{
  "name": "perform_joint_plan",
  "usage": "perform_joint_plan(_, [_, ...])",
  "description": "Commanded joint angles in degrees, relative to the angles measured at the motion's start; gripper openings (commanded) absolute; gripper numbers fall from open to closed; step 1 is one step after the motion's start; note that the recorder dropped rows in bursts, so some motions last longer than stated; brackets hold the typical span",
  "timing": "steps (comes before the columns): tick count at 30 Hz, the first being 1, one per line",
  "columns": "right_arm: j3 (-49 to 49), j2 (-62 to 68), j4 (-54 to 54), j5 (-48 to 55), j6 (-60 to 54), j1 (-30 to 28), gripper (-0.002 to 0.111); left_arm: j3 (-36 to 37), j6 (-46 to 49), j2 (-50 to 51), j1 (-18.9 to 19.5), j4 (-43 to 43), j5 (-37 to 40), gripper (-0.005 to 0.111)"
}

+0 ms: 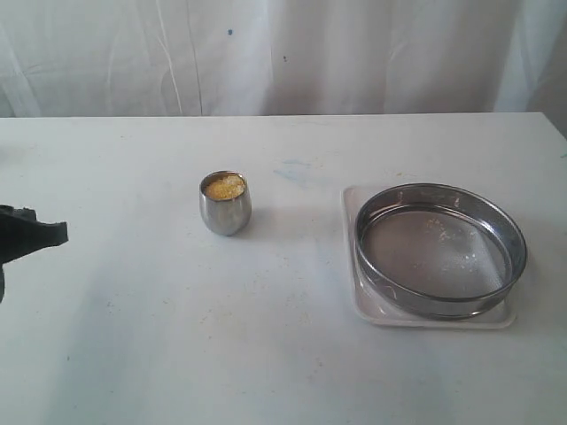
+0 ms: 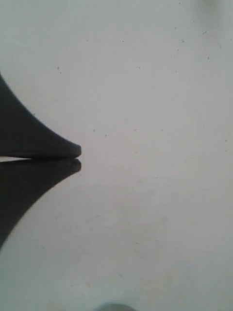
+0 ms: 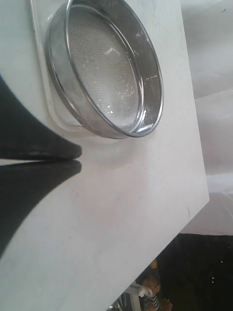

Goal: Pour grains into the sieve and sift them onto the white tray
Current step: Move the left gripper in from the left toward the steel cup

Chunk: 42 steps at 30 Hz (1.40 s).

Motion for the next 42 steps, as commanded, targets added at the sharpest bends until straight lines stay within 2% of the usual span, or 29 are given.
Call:
perform_joint_plan(1, [0.1, -0.2, -0.2, -0.7, 0.0, -0.3, 0.0, 8.0, -8.4, -0.2, -0.2, 3.5, -19.8, 0.0])
perform_joint_plan(2, [0.1, -0.2, -0.2, -0.7, 0.0, -0.3, 0.0, 10.3, -7.7, -0.2, -0.2, 8.9, -23.9, 0.0])
perform_joint_plan(4, [0.1, -0.2, -0.2, -0.7, 0.0, -0.3, 0.0, 10.9, -3.4, -0.2, -0.2, 16.5, -24.9, 0.0])
perform_joint_plan(7, [0.1, -0.2, -0.2, -0.7, 0.0, -0.3, 0.0, 10.6, -0.7, -0.2, -0.2, 19.8, -25.1, 0.004])
perform_joint_plan(9, [0.1, -0.2, -0.2, -0.7, 0.0, -0.3, 0.0, 10.6, -0.9, -0.2, -0.2, 20.5, -23.5, 0.028])
perform_joint_plan(10, [0.1, -0.2, -0.2, -0.7, 0.0, -0.3, 0.0, 10.6, -1.5, -0.2, -0.2, 22.3, -21.5, 0.057])
perform_joint_plan(12, [0.1, -0.2, -0.2, -0.7, 0.0, -0.3, 0.0, 10.6, -8.1, -0.2, -0.2, 21.3, -19.9, 0.105])
perform_joint_plan(15, [0.1, -0.2, -0.2, -0.7, 0.0, -0.3, 0.0, 10.6, -8.2, -0.2, -0.2, 18.5, -19.0, 0.105])
perform_joint_plan(24, [0.1, -0.2, -0.2, -0.7, 0.0, -0.3, 0.0, 10.6, -8.3, -0.2, -0.2, 18.5, -19.1, 0.105])
perform_joint_plan(31, [0.1, -0.2, -0.2, -0.7, 0.0, -0.3, 0.0, 10.4, -9.2, -0.2, -0.2, 17.8, -27.8, 0.105])
perform_joint_plan(36, [0.1, -0.2, -0.2, -0.7, 0.0, -0.3, 0.0, 7.5, -8.0, -0.2, -0.2, 17.1, -19.6, 0.105])
perform_joint_plan(42, [0.1, -0.2, -0.2, -0.7, 0.0, -0.3, 0.0, 5.1, -8.6, -0.2, -0.2, 16.6, -21.5, 0.105])
